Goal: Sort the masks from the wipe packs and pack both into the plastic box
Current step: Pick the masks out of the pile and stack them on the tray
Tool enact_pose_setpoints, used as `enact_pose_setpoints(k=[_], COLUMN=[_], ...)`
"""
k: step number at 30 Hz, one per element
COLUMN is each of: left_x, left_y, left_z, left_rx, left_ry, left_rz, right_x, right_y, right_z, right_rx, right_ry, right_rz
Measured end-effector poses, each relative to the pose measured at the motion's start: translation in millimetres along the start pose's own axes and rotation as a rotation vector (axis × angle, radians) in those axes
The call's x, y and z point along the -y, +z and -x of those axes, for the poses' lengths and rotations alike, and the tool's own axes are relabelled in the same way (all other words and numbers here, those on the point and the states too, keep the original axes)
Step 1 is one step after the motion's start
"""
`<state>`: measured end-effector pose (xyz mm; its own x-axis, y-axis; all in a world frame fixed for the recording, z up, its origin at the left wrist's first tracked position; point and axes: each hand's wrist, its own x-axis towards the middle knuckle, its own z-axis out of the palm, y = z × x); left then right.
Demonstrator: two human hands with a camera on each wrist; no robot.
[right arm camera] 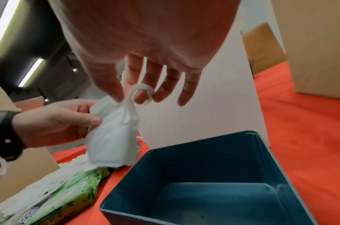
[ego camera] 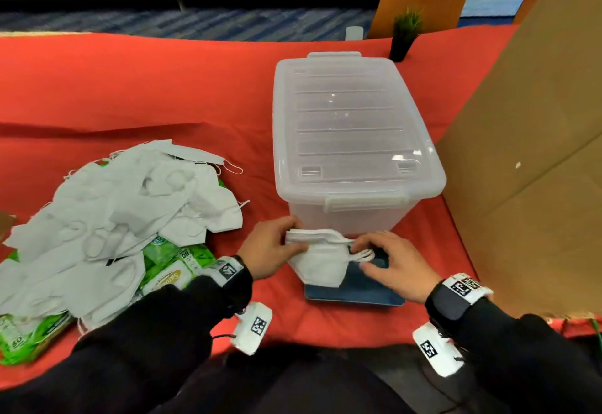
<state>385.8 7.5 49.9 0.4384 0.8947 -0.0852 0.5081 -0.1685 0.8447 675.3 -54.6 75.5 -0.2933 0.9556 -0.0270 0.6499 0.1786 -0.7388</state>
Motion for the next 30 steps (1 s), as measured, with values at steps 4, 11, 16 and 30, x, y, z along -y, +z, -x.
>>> enact_pose_setpoints(k=[4, 11, 16, 30], left_x=[-11, 17, 25, 76], left_y=[31, 69, 71, -24], left_z=[-17, -36, -43, 16], left_rx=[-0.103, -0.049, 0.006, -0.076], left_ry=[0.102, 0.069, -0.015, -0.201], left_rz=[-0.229, -0.427, -0.439, -0.453], right_x=[-14, -53, -63, 9], right_y=[12, 38, 50, 127], right_z=[-10, -37, -48, -98], right_rx=[-0.186, 0.054, -0.015, 0.194], right_ry=[-0.007, 0.261, 0.2, 0.081], right_rz=[-0.034, 0.402, 0.442, 0.393])
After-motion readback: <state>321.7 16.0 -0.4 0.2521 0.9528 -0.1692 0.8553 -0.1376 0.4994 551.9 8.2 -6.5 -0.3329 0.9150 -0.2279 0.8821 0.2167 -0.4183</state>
